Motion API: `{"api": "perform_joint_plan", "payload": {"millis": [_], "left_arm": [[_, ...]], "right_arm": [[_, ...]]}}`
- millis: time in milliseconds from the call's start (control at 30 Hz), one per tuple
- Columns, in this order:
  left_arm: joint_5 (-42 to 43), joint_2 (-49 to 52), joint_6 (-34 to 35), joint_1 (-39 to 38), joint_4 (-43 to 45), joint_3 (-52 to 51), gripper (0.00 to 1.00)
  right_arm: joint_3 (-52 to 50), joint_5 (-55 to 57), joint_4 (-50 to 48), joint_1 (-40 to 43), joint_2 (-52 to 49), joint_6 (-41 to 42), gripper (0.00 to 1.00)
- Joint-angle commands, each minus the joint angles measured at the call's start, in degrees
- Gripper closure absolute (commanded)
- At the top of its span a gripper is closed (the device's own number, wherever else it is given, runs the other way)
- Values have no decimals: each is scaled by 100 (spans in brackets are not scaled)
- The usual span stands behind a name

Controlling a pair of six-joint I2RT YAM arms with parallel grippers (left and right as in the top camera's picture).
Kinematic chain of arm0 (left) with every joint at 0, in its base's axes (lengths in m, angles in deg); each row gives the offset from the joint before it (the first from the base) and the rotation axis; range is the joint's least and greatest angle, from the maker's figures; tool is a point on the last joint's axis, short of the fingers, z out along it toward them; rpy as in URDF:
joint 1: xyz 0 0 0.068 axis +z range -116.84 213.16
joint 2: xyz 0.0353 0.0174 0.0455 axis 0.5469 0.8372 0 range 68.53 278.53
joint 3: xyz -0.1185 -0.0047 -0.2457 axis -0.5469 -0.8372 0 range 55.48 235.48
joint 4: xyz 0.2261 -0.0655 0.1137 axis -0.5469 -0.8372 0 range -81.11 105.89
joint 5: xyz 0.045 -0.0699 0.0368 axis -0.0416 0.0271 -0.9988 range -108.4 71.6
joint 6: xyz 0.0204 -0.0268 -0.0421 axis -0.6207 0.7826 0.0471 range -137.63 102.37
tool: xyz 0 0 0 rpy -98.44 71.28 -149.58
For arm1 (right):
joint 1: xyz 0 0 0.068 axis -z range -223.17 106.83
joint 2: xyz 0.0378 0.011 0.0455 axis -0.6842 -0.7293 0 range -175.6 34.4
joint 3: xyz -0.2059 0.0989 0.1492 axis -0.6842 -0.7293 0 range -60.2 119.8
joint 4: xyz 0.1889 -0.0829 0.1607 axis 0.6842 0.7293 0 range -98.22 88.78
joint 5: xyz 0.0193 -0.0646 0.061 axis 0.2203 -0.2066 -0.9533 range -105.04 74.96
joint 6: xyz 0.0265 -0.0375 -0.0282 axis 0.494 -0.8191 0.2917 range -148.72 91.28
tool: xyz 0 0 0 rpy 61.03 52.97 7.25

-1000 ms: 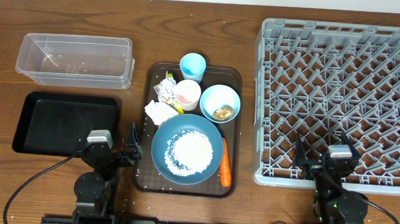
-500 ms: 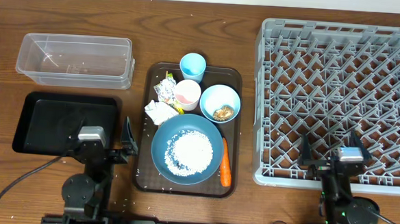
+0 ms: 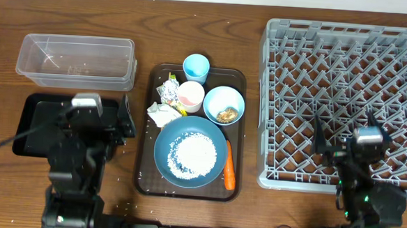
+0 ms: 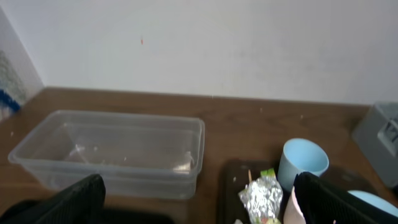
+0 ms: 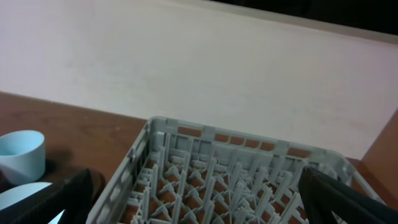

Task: Sort waste into correct bins and load items into the dishwasher rack
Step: 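Move the left gripper over the blue rice plate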

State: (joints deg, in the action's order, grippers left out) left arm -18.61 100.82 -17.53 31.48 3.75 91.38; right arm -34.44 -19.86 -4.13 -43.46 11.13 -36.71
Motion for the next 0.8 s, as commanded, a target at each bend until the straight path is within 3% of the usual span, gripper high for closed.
{"api": "perform_joint_plan", "payload": {"millis": [0,300,633,767], "left_arm": [[-37,385,-55,-17,-358,619,2],[376,1495,-50,-17,-2006,2037,2],[2667,2855,-7,-17,-3832,2754,2],[2809,3351,63,-17,-4133,2743,2]], "right_arm": [[560,-238,149,-74,-590,-153,1],[2129,-654,1305,-74,-2208,-151,1],[3008,-1320,2044,-74,-3357,-151,1],[3005,-1648,2015,-74,-3451,-146,1]]}}
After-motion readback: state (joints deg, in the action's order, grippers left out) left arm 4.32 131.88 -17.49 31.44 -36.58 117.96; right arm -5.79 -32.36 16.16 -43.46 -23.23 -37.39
